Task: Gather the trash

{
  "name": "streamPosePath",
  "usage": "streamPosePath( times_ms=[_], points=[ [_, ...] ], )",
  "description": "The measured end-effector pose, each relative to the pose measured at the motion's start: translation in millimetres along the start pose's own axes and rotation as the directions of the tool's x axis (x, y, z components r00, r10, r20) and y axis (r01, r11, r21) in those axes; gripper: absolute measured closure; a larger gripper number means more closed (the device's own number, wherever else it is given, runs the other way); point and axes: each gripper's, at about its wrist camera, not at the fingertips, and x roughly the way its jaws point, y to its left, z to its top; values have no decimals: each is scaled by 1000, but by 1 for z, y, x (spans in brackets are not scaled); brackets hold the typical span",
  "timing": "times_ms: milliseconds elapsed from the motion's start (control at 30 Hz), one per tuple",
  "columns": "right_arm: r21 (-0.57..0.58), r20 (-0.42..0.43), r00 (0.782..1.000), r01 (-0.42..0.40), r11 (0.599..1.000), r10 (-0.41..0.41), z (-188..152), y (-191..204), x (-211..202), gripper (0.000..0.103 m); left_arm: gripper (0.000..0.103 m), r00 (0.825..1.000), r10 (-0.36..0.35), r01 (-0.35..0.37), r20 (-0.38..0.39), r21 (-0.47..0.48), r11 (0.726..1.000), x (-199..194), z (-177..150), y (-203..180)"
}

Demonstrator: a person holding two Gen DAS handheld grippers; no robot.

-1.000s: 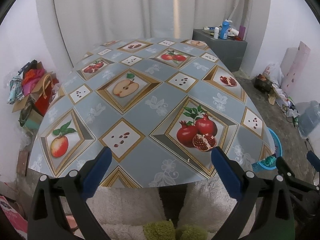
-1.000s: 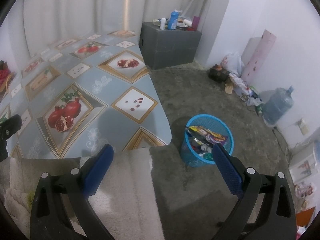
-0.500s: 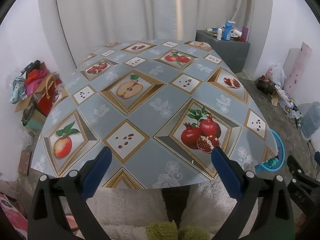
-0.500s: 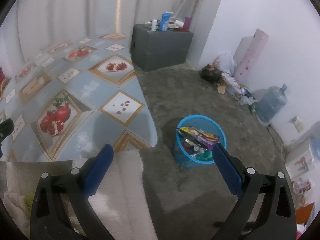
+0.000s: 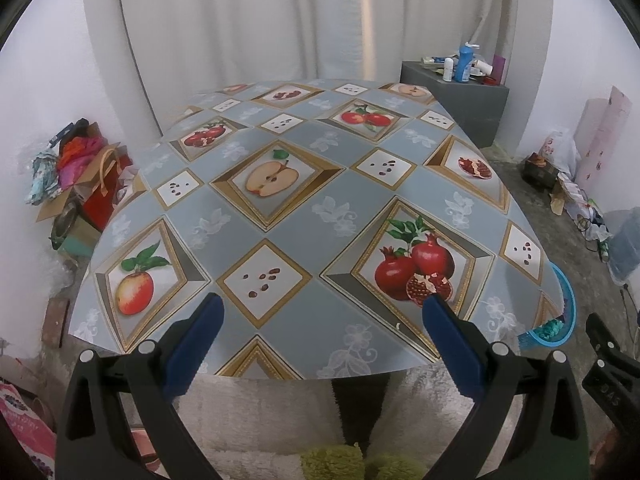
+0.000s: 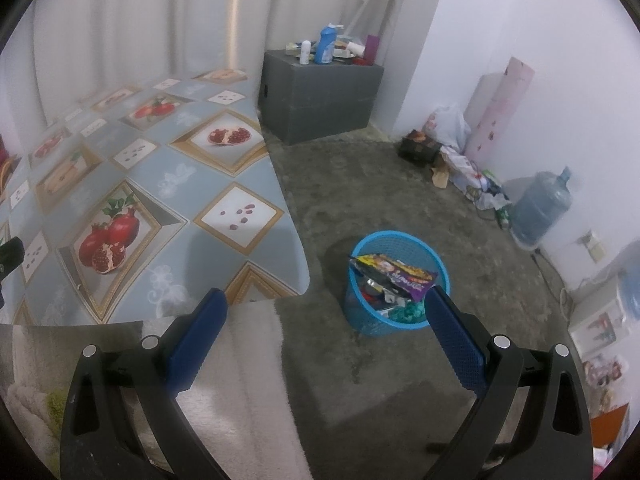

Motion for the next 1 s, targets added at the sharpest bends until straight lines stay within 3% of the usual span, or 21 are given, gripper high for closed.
streamPosePath(
  times_ms=[1000],
  points=[
    [-8,4,1000,-8,1000,8,2,7,-4,8,6,1000,4,-4,3,-2,1000,-1,0,4]
  ],
)
